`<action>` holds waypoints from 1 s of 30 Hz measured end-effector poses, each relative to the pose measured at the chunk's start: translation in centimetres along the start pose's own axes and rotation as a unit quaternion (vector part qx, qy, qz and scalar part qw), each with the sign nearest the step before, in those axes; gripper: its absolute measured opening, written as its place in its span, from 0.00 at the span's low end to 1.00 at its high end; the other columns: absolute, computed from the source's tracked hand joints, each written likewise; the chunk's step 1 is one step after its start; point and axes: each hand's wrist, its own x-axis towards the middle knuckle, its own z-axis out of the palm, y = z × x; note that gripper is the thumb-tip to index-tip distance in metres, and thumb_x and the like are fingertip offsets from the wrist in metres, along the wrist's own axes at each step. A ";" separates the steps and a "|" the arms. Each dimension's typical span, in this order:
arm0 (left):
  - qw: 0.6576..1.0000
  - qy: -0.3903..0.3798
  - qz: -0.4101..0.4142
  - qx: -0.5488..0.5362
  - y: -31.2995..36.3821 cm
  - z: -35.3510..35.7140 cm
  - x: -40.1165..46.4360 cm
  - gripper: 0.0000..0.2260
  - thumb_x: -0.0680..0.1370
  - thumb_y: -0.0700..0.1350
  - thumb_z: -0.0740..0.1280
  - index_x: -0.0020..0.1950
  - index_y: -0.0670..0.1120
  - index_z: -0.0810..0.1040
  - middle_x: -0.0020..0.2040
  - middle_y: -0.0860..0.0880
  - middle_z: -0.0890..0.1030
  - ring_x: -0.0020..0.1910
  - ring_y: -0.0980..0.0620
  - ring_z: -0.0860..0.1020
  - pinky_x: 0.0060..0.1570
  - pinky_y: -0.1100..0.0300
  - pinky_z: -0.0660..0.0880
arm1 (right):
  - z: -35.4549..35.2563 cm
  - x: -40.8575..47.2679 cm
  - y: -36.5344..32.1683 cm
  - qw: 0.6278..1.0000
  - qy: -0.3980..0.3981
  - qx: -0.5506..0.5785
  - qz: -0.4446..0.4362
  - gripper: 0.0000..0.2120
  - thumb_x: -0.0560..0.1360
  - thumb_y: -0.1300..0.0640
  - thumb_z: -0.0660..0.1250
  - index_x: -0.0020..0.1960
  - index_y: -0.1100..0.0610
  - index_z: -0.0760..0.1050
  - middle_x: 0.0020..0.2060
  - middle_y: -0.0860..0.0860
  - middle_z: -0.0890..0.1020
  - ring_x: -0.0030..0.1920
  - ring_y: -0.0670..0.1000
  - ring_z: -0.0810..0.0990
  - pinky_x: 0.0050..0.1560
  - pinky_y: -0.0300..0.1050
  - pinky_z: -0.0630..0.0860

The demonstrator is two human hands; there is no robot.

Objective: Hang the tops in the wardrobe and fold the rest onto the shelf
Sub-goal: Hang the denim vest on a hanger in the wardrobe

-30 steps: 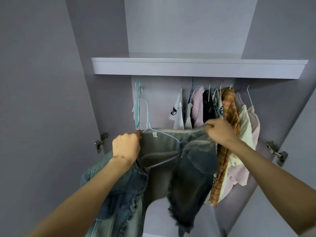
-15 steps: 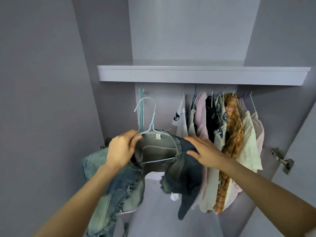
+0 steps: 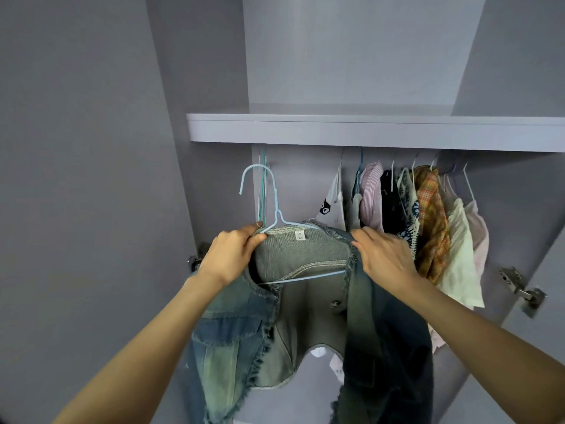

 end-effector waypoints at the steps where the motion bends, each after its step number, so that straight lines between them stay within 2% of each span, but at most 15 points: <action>1: 1.000 -0.007 -0.005 0.001 0.0 0.1 0.0 0.19 0.81 0.53 0.58 0.71 0.48 0.71 0.63 0.42 0.78 0.64 0.39 0.73 0.63 0.51 0.69 | -0.1 0.1 0.1 1.000 0.004 0.001 0.001 0.08 0.64 0.69 0.76 0.40 0.62 0.79 0.29 0.53 0.78 0.26 0.55 0.77 0.22 0.42 0.71; 4: 1.000 -0.003 -0.013 0.012 -0.1 0.4 -0.1 0.20 0.81 0.53 0.58 0.71 0.48 0.70 0.58 0.40 0.80 0.60 0.37 0.75 0.58 0.49 0.72 | -0.3 0.5 0.3 0.999 0.032 -0.008 -0.004 0.08 0.66 0.69 0.74 0.44 0.62 0.80 0.31 0.54 0.79 0.28 0.55 0.78 0.27 0.43 0.72; 6: 0.999 0.028 -0.024 0.034 -0.1 1.0 -0.5 0.20 0.81 0.53 0.58 0.72 0.50 0.68 0.58 0.41 0.81 0.57 0.37 0.76 0.54 0.48 0.73 | -0.6 0.8 0.5 0.998 0.061 -0.010 0.004 0.04 0.72 0.66 0.67 0.44 0.62 0.80 0.31 0.54 0.79 0.29 0.56 0.78 0.27 0.43 0.72; 7: 0.997 0.044 -0.035 0.047 -0.2 1.5 -0.7 0.20 0.81 0.51 0.58 0.73 0.51 0.66 0.60 0.42 0.79 0.58 0.37 0.76 0.53 0.48 0.74 | -0.7 0.9 0.5 0.997 0.071 -0.005 0.017 0.07 0.74 0.64 0.63 0.44 0.62 0.80 0.32 0.54 0.80 0.29 0.56 0.79 0.27 0.44 0.72; 10: 0.990 0.073 -0.111 0.056 -0.2 3.1 -1.8 0.28 0.77 0.48 0.64 0.75 0.49 0.58 0.71 0.44 0.64 0.67 0.40 0.66 0.60 0.45 0.69 | -1.0 1.1 0.6 0.994 0.098 0.015 0.044 0.12 0.75 0.62 0.57 0.43 0.63 0.79 0.32 0.55 0.80 0.29 0.56 0.79 0.27 0.44 0.72; 12: 0.979 0.116 -0.160 0.040 -0.4 3.3 -1.7 0.31 0.75 0.48 0.66 0.75 0.45 0.58 0.71 0.42 0.59 0.69 0.41 0.59 0.60 0.42 0.69 | -1.2 0.9 0.8 0.992 0.116 0.014 0.057 0.13 0.75 0.62 0.57 0.43 0.64 0.79 0.31 0.55 0.79 0.28 0.56 0.78 0.27 0.43 0.71; 16: 0.961 0.172 -0.216 0.009 -1.1 0.6 0.3 0.14 0.77 0.44 0.62 0.60 0.40 0.75 0.58 0.35 0.72 0.55 0.35 0.72 0.50 0.45 0.72 | -1.4 0.2 1.9 0.993 0.099 -0.048 0.049 0.06 0.70 0.68 0.67 0.45 0.62 0.80 0.31 0.55 0.78 0.29 0.57 0.77 0.28 0.45 0.72; 18: 0.958 0.175 -0.225 -0.015 -1.6 -0.7 1.0 0.11 0.77 0.42 0.59 0.53 0.39 0.79 0.50 0.33 0.78 0.47 0.33 0.75 0.46 0.48 0.72 | -1.0 -0.3 2.2 0.995 0.058 -0.080 0.032 0.13 0.62 0.71 0.74 0.45 0.61 0.81 0.31 0.54 0.78 0.29 0.56 0.77 0.28 0.45 0.71; 20: 0.964 0.180 -0.190 -0.038 -1.5 -1.3 0.8 0.13 0.77 0.40 0.59 0.56 0.40 0.80 0.50 0.33 0.80 0.49 0.33 0.76 0.49 0.50 0.72 | -0.5 -0.8 1.7 0.996 0.045 -0.067 0.035 0.10 0.64 0.70 0.72 0.43 0.60 0.81 0.30 0.54 0.78 0.28 0.56 0.78 0.27 0.45 0.71; 21: 0.972 0.162 -0.162 -0.052 -1.1 -1.2 0.5 0.13 0.78 0.39 0.60 0.59 0.41 0.80 0.51 0.34 0.81 0.52 0.34 0.77 0.52 0.51 0.73 | -0.3 -1.0 1.3 0.996 0.051 -0.050 0.048 0.05 0.68 0.68 0.69 0.42 0.61 0.81 0.30 0.54 0.78 0.28 0.56 0.78 0.26 0.44 0.72; 23: 0.987 0.042 -0.118 -0.103 -0.6 -0.4 -0.1 0.14 0.79 0.41 0.62 0.63 0.43 0.77 0.43 0.39 0.83 0.47 0.39 0.81 0.48 0.55 0.75 | 0.1 -1.1 0.9 0.993 0.069 -0.005 0.092 0.09 0.74 0.62 0.61 0.40 0.62 0.80 0.29 0.54 0.78 0.26 0.55 0.78 0.24 0.43 0.71; 25: 0.969 -0.126 -0.128 -0.169 -0.4 0.4 -1.0 0.16 0.79 0.50 0.64 0.66 0.52 0.72 0.36 0.46 0.81 0.38 0.47 0.82 0.40 0.59 0.79 | 0.2 -1.1 0.7 0.991 0.077 0.024 0.110 0.14 0.75 0.58 0.57 0.39 0.63 0.79 0.28 0.54 0.77 0.25 0.55 0.77 0.23 0.41 0.69; 26: 0.972 -0.145 -0.124 -0.137 -0.6 0.6 -1.1 0.19 0.77 0.55 0.65 0.68 0.53 0.71 0.39 0.47 0.82 0.41 0.49 0.82 0.43 0.59 0.79 | 0.2 -1.1 0.6 0.990 0.078 0.034 0.111 0.15 0.75 0.58 0.56 0.39 0.63 0.79 0.28 0.54 0.78 0.25 0.55 0.77 0.24 0.41 0.69; 28: 0.995 -0.017 -0.097 0.005 -1.5 0.7 -0.9 0.19 0.76 0.59 0.64 0.64 0.54 0.77 0.51 0.48 0.82 0.55 0.47 0.78 0.54 0.55 0.76 | 0.0 -1.1 0.3 0.990 0.072 0.045 0.111 0.16 0.75 0.57 0.56 0.39 0.63 0.79 0.29 0.54 0.79 0.25 0.56 0.77 0.24 0.40 0.68; 30: 0.992 0.104 -0.038 0.054 -1.7 0.6 -0.8 0.18 0.76 0.55 0.67 0.64 0.49 0.77 0.55 0.46 0.77 0.59 0.42 0.73 0.56 0.50 0.72 | 0.0 -1.1 -0.2 0.988 0.056 0.072 0.125 0.17 0.75 0.55 0.55 0.41 0.63 0.79 0.31 0.55 0.80 0.26 0.57 0.79 0.24 0.43 0.69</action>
